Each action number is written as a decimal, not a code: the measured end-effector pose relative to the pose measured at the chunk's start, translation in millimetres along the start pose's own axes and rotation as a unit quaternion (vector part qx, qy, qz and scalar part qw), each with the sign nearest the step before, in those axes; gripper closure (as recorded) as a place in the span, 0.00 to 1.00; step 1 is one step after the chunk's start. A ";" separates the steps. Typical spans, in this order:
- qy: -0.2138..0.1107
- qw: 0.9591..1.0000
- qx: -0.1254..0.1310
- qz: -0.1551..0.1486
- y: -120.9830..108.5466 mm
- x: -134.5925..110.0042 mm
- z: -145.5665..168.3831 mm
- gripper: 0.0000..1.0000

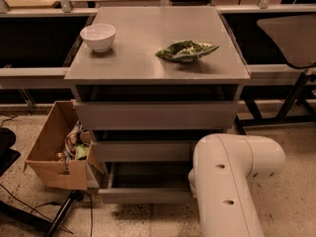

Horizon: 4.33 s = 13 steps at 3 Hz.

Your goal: Open bottom drawer

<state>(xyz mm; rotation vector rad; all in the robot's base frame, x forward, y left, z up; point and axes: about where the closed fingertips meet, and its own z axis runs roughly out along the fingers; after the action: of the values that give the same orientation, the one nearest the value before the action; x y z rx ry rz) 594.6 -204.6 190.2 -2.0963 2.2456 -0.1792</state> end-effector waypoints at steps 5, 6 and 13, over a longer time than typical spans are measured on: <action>-0.020 0.996 -0.091 0.003 92.1 23.1 -9.4 1.00; -0.020 0.996 -0.091 0.002 92.5 22.6 -8.8 1.00; -0.014 0.992 -0.127 0.007 110.0 31.8 -13.1 0.50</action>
Offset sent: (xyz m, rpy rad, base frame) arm -0.4440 -0.1205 -0.0235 0.2538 0.8332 -0.0436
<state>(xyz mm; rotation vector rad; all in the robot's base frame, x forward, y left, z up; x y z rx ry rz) 481.8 -228.5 190.0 -2.1827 2.3756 0.1456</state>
